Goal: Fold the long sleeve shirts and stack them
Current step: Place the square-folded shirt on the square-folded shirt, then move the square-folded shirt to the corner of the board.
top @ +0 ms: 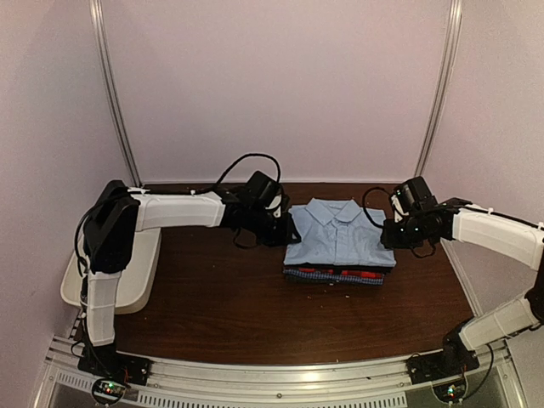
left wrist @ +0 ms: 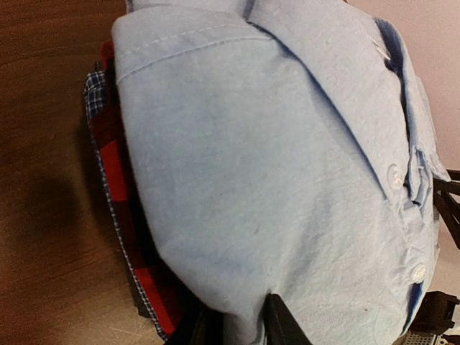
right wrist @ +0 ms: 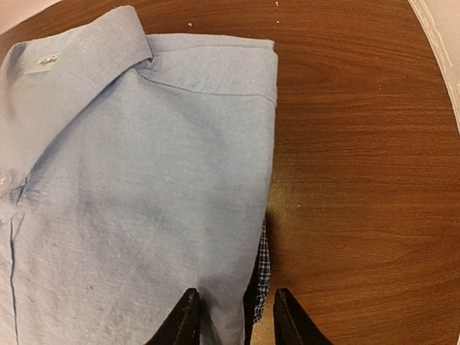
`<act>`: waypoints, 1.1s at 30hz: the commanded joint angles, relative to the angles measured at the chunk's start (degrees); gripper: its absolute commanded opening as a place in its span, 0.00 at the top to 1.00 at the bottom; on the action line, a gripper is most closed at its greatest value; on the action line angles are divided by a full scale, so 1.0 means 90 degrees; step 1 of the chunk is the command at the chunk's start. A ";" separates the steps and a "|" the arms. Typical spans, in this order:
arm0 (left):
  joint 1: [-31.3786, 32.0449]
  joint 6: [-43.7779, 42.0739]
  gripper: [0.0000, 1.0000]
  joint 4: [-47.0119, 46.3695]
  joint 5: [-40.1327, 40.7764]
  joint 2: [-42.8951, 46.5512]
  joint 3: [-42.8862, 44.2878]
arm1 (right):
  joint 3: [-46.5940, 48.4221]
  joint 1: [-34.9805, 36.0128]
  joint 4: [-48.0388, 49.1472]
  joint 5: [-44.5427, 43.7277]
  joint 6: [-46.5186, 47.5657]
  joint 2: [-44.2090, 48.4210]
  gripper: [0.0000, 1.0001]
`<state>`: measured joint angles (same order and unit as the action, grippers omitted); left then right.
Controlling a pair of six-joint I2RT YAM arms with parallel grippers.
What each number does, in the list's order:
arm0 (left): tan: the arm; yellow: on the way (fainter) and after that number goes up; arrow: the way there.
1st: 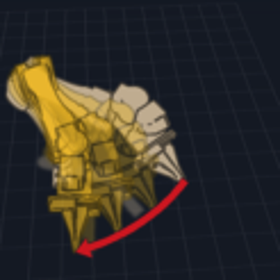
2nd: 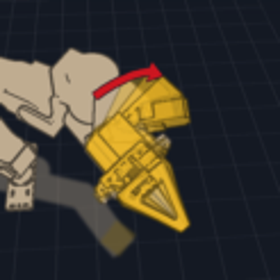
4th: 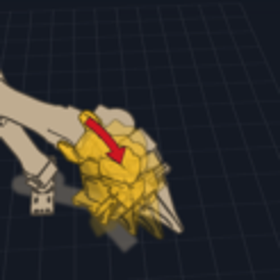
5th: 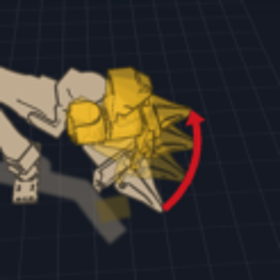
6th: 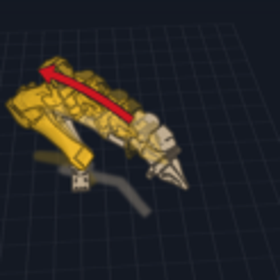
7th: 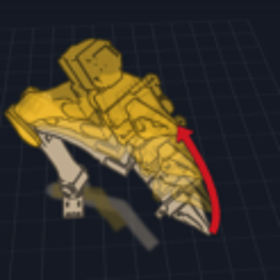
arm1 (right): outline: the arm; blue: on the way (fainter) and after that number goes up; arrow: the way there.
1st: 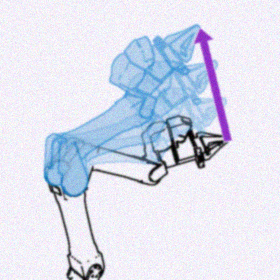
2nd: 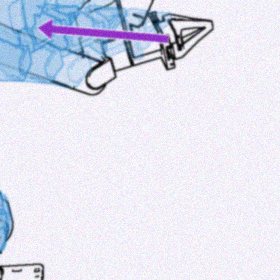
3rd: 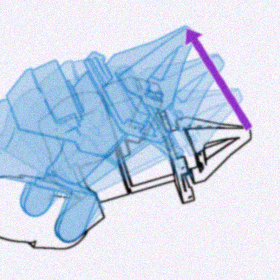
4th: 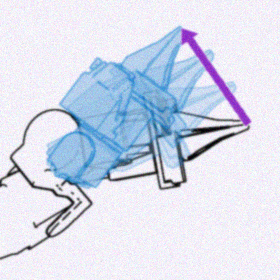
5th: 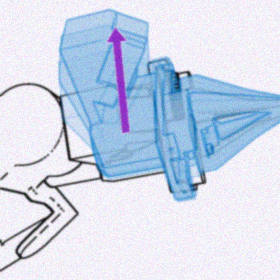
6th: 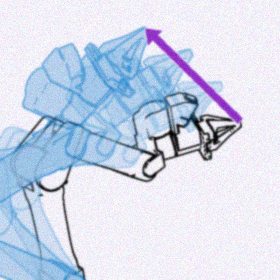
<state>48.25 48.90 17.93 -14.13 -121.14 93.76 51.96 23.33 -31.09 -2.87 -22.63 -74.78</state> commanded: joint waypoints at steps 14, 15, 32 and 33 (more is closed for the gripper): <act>-0.0141 -0.0439 0.54 -0.0010 0.0603 0.0827 -0.0155 | 0.0530 0.1191 -0.0868 0.0106 -0.0442 0.0730 0.58; -0.0146 -0.0485 0.50 -0.0010 0.0662 0.0906 -0.0170 | 0.0555 0.1397 -0.0900 0.0023 -0.0549 0.0731 0.58; -0.0243 -0.0920 0.14 -0.0420 0.1164 0.2264 -0.1019 | -0.0080 0.3619 -0.0641 -0.0329 -0.2458 0.0753 0.40; -0.0252 -0.0935 0.14 -0.0488 0.1168 0.2322 -0.1074 | -0.0171 0.3666 -0.0545 -0.0292 -0.2528 0.0722 0.38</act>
<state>46.68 42.09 17.37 -4.95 -103.42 85.82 53.71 54.33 -38.13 -4.19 -40.29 -68.53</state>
